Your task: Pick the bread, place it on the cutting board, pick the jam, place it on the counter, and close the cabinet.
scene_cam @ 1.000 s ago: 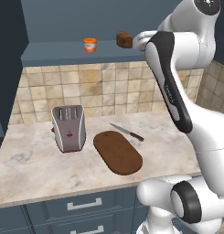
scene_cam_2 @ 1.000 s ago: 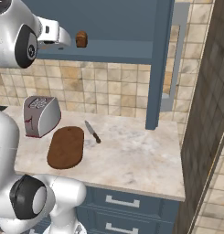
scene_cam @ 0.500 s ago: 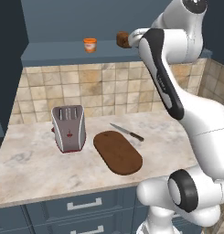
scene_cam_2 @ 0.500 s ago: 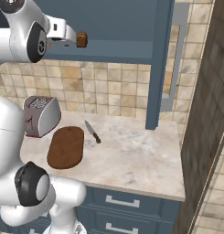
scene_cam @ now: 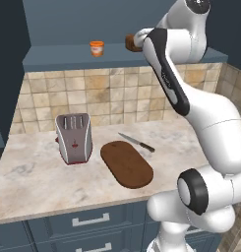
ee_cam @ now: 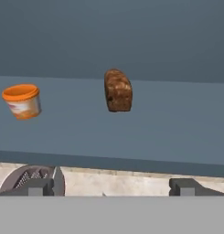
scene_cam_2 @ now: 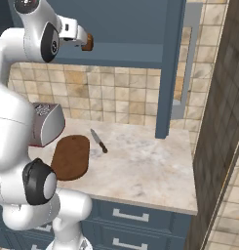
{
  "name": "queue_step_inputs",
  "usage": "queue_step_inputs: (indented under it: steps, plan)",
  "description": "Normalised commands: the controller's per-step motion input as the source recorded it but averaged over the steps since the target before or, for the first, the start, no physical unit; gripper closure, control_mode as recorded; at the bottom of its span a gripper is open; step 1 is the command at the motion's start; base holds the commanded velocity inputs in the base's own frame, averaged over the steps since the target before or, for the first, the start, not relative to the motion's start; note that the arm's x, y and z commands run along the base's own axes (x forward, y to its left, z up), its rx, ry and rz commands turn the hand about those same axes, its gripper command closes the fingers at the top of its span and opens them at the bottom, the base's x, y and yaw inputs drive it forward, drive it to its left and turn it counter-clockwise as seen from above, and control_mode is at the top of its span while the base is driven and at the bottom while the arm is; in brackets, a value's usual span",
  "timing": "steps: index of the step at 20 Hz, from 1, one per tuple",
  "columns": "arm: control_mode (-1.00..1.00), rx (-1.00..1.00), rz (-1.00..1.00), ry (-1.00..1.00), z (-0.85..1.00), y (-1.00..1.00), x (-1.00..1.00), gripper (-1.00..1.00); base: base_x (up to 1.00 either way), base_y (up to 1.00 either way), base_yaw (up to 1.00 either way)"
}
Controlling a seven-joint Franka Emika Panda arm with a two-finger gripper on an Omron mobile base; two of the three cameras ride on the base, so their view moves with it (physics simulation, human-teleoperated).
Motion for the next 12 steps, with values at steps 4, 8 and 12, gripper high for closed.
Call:
queue_step_inputs:
  steps: [4,8,12]
  plan:
    - [-1.00,0.01,0.00,0.00,0.00,-0.01,0.40,-1.00,0.00,0.00,0.00]
    - [-1.00,0.00,0.00,0.00,0.00,0.00,0.38,-1.00,0.00,0.00,0.00]
    - [-1.00,0.00,0.00,0.00,0.00,0.00,0.38,-1.00,0.00,0.00,0.00]
